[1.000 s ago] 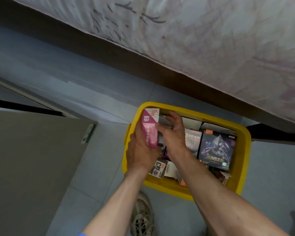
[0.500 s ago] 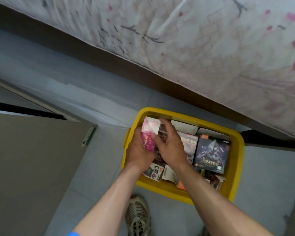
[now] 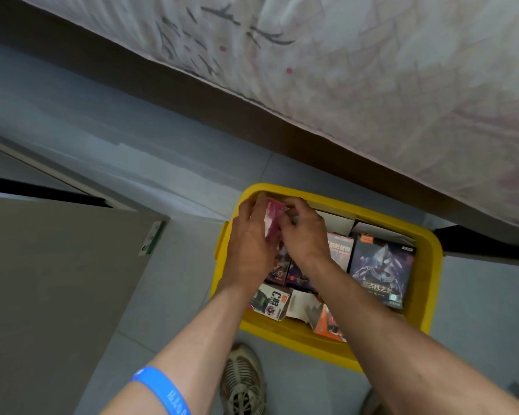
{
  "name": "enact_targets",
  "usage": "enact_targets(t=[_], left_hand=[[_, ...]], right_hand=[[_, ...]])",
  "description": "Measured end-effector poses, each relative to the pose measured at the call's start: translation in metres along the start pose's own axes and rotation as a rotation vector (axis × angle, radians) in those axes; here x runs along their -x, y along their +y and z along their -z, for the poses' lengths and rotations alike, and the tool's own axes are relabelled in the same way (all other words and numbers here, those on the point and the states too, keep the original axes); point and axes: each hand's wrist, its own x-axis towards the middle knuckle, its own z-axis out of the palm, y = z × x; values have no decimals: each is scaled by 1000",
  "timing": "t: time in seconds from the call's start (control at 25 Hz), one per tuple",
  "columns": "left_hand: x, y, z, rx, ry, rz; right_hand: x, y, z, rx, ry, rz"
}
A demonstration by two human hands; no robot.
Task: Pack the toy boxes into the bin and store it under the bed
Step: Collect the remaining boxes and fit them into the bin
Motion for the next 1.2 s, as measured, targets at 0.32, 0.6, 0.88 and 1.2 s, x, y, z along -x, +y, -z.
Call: enact_targets(t=[0.32, 0.6, 0.88, 1.2], left_hand=[[4, 27, 10, -418, -53, 71], [95, 136, 42, -132, -89, 11], [193, 306, 42, -38, -269, -261], [190, 499, 38, -40, -174, -634]], right_hand=[[44, 8, 31, -149, 64, -123], [134, 2, 122, -213, 227, -190], [243, 0, 289, -200, 646, -263], [289, 9, 471, -323, 864, -272]])
